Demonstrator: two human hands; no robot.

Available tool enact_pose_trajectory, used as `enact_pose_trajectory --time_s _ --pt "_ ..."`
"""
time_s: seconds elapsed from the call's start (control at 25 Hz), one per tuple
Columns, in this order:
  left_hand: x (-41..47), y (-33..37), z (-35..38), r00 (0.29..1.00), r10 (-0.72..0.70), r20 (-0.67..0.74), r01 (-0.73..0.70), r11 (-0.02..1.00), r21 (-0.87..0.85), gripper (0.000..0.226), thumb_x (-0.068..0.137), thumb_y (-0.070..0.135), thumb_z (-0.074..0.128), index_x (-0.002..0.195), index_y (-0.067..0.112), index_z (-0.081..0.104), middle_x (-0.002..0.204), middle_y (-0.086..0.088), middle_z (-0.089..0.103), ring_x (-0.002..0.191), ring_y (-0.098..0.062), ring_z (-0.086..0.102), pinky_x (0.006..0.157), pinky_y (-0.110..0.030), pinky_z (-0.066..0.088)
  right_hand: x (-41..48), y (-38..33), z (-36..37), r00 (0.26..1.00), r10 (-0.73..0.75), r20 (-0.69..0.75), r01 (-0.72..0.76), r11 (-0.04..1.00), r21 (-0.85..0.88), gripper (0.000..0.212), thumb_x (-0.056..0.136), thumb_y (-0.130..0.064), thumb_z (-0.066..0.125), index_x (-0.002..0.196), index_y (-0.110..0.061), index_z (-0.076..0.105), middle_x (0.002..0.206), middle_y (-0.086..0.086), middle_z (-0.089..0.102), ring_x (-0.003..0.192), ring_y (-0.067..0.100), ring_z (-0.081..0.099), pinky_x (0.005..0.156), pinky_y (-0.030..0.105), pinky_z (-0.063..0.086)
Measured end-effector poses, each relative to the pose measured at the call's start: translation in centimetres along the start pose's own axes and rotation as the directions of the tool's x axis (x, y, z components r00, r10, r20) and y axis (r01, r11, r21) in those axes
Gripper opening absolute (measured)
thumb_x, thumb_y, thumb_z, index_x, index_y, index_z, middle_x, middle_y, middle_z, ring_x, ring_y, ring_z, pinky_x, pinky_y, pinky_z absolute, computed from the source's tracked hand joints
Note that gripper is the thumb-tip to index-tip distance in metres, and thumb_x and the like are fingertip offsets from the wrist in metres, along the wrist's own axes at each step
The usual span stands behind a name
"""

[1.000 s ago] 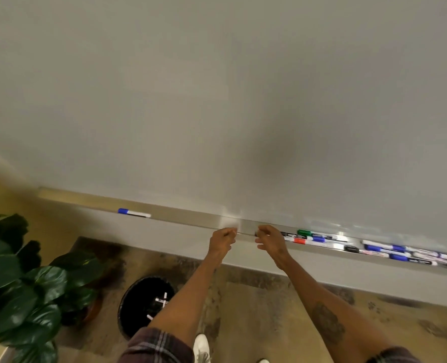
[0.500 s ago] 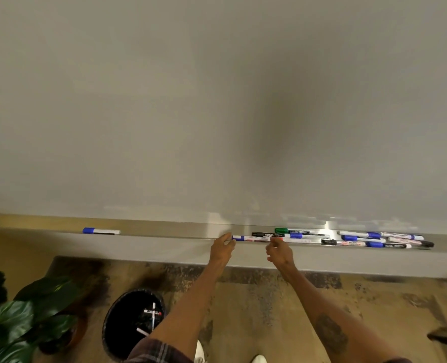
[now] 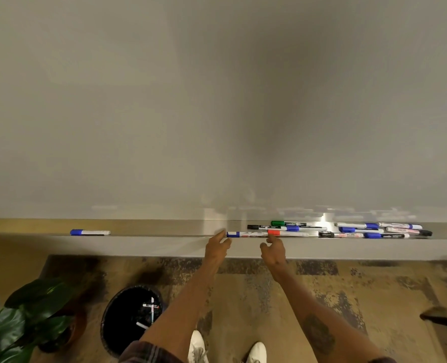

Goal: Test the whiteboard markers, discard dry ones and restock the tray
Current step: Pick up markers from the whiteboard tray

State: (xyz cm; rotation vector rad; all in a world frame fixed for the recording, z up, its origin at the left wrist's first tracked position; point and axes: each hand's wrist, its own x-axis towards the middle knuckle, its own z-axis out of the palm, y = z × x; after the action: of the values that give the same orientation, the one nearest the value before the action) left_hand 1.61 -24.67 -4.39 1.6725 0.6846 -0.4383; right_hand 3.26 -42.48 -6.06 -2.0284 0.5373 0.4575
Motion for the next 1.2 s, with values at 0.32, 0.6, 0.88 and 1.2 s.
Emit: enact_pose_trajectory --time_s 0.32,0.6,0.88,1.2 --pt "-0.2 0.8 0.1 1.0 -0.021 0.01 0.021 0.998 -0.055 0.038 0.1 0.015 0.056 0.137 0.01 0.053 0.12 -0.006 0.059 0.111 -0.026 0.061 0.087 -0.029 0.05 0.1 -0.1 0.5 0.998 0.057 -0.015 -0.055 0.992 0.114 0.047 0.099 -0.014 0.054 0.144 -0.017 0.042 0.125 0.008 0.057 0.108 0.028 0.061 0.093 0.045 0.056" --pt "-0.8 1.1 -0.6 0.988 0.055 -0.141 -0.08 0.982 -0.174 0.037 0.096 0.013 0.062 0.133 0.009 0.059 0.127 -0.01 0.064 0.112 -0.028 0.063 0.091 -0.034 0.057 -1.5 -2.0 -0.2 0.995 0.01 -0.098 0.024 0.938 0.345 0.025 0.103 -0.025 0.048 0.118 -0.008 0.058 0.107 0.011 0.067 0.085 0.021 0.069 0.073 0.026 0.056" --pt "-3.5 4.3 -2.4 0.927 0.116 -0.358 -0.251 0.899 -0.359 0.022 0.09 0.001 0.067 0.112 0.004 0.069 0.104 -0.007 0.068 0.079 -0.011 0.063 0.066 -0.013 0.055 -3.3 -5.6 -1.7 1.0 -0.021 0.013 0.006 0.734 0.68 0.007 0.089 -0.002 0.067 0.09 0.002 0.062 0.09 0.016 0.065 0.078 0.023 0.071 0.077 0.03 0.061" --pt "-7.2 8.1 -2.7 0.936 0.276 -0.219 -0.349 0.811 -0.47 0.03 0.087 -0.003 0.069 0.113 0.011 0.07 0.107 -0.002 0.069 0.097 -0.019 0.069 0.084 -0.029 0.06 -8.0 -9.8 -1.6 0.805 -0.592 -0.031 0.544 0.759 -0.358 0.027 0.101 -0.042 0.047 0.106 -0.022 0.065 0.092 -0.003 0.069 0.082 0.017 0.061 0.082 0.034 0.044"
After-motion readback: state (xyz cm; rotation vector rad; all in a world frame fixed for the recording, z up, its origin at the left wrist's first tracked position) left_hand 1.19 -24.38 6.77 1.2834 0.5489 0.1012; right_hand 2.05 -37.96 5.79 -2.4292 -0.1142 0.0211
